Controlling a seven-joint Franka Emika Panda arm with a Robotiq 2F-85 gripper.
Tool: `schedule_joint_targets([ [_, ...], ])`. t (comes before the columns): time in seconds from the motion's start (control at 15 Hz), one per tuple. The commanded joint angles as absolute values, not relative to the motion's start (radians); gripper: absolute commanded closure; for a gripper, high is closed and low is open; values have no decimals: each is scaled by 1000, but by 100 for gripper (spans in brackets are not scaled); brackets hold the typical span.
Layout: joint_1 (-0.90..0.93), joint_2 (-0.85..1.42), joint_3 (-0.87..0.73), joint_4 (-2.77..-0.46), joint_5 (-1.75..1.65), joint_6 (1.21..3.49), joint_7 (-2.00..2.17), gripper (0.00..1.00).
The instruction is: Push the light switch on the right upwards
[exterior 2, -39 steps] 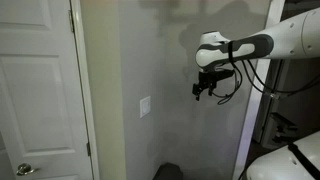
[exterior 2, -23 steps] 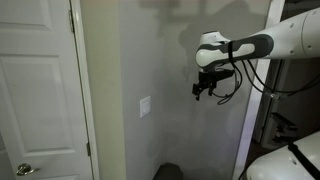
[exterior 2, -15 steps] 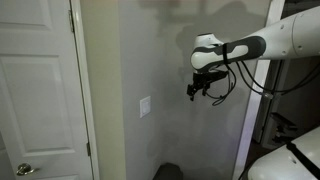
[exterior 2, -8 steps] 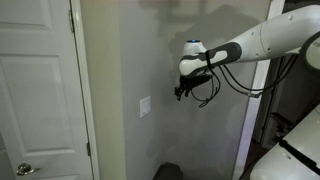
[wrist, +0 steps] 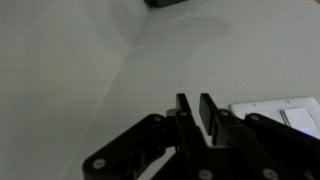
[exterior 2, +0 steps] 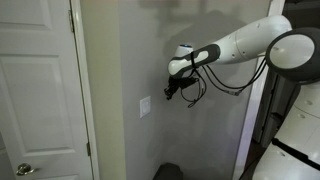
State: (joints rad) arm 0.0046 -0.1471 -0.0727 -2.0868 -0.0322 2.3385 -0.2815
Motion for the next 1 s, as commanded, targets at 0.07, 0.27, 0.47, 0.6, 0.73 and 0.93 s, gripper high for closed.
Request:
schedule_joint_targets([
  [0.07, 21, -54, -71, -1986, 92, 2343, -438, 100],
  [0.27, 16, -10, -59, -1939, 162, 2332, -508, 100],
  [0.47, 10, 25, -46, -1901, 221, 2312, -575, 100],
  [0.6, 6, 46, -36, -1876, 229, 2282, -608, 100],
  [0.73, 0, 59, -29, -1858, 213, 2250, -622, 100],
  [0.93, -7, 70, -24, -1834, 203, 2188, -655, 100],
])
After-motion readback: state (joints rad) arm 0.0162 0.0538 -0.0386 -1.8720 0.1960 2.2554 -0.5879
